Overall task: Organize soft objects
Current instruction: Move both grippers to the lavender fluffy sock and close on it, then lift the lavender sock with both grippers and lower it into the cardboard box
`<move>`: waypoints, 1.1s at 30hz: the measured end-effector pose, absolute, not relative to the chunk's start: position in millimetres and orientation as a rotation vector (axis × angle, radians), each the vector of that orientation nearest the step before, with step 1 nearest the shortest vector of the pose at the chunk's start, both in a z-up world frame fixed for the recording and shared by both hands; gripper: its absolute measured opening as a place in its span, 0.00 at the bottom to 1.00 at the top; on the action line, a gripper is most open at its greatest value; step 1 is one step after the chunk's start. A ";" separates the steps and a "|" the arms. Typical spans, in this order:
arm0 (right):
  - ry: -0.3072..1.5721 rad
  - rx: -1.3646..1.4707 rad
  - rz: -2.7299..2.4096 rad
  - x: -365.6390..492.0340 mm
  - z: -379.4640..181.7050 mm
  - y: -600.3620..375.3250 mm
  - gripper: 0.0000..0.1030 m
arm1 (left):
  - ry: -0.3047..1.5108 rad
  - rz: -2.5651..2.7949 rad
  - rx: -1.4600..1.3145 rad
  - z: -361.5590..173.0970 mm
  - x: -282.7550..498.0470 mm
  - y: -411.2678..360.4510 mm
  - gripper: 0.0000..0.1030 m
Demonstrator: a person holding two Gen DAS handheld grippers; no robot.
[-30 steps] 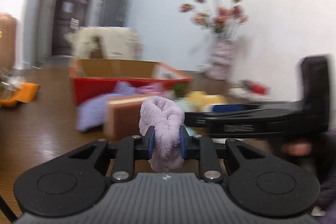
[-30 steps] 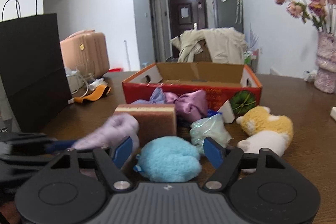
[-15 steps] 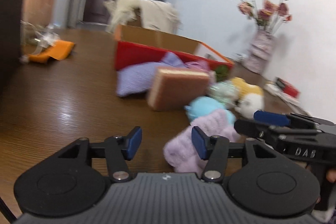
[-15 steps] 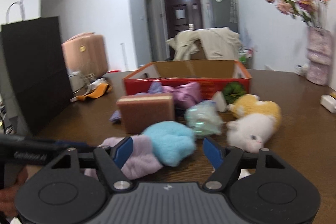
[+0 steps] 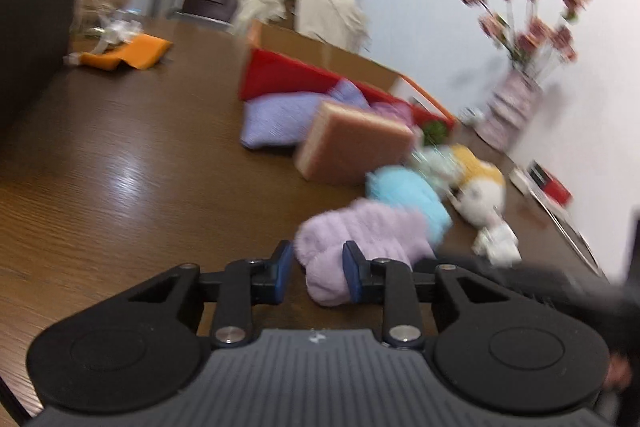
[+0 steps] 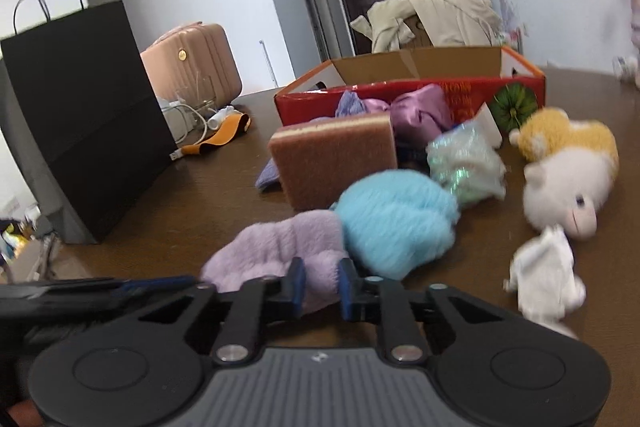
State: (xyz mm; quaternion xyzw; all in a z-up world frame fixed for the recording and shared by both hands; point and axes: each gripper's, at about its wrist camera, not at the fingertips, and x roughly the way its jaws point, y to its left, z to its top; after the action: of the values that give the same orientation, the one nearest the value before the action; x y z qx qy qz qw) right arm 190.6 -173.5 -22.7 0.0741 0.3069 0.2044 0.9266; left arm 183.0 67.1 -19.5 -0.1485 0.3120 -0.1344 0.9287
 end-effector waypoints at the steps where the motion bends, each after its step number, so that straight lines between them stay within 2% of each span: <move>1: 0.636 0.154 0.434 184.2 -22.0 -172.0 0.15 | 0.633 -0.275 -0.316 -18.0 184.1 71.1 0.28; 4: 0.614 0.166 0.430 168.7 -16.4 -173.8 0.18 | 0.627 -0.308 -0.339 -13.3 185.5 74.6 0.30; 6: 0.586 0.193 0.389 168.6 -12.7 -180.6 0.19 | 0.624 -0.334 -0.330 -12.8 184.8 72.7 0.37; 8: 0.591 0.231 0.369 177.1 -13.9 -185.2 0.33 | 0.639 -0.345 -0.329 -14.7 190.5 69.2 0.50; 11: 0.603 0.280 0.368 189.8 -21.4 -185.9 0.37 | 0.675 -0.356 -0.348 -18.4 199.7 66.0 0.52; 13: 0.615 0.303 0.365 196.3 -26.7 -184.1 0.37 | 0.694 -0.366 -0.348 -22.2 204.7 64.8 0.50; 15: 0.634 0.319 0.358 201.1 -31.7 -182.4 0.36 | 0.728 -0.381 -0.377 -27.2 210.3 66.2 0.37; 16: 0.645 0.328 0.356 203.6 -34.5 -182.4 0.36 | 0.738 -0.394 -0.397 -29.1 211.7 67.9 0.36; 18: 0.661 0.348 0.353 207.6 -39.1 -182.2 0.33 | 0.735 -0.390 -0.403 -30.5 211.5 69.1 0.31; 20: 0.655 0.380 0.361 207.9 -42.2 -183.0 0.21 | 0.729 -0.382 -0.395 -28.5 209.2 67.3 0.27; 21: 0.651 0.376 0.365 207.3 -41.7 -182.0 0.19 | 0.720 -0.381 -0.385 -26.3 207.1 66.0 0.25; 27: 0.606 0.329 0.371 194.7 -24.5 -177.7 0.15 | 0.629 -0.402 -0.352 1.9 189.8 62.0 0.22; 33: 0.493 0.310 0.421 201.4 35.2 -189.7 0.15 | 0.489 -0.430 -0.285 68.6 204.8 49.3 0.22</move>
State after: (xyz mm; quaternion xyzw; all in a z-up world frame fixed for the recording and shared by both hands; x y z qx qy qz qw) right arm 201.4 -189.7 35.2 0.1516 0.2412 0.2058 0.9362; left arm 204.8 49.3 68.6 -0.1397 0.2395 -0.2106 0.9374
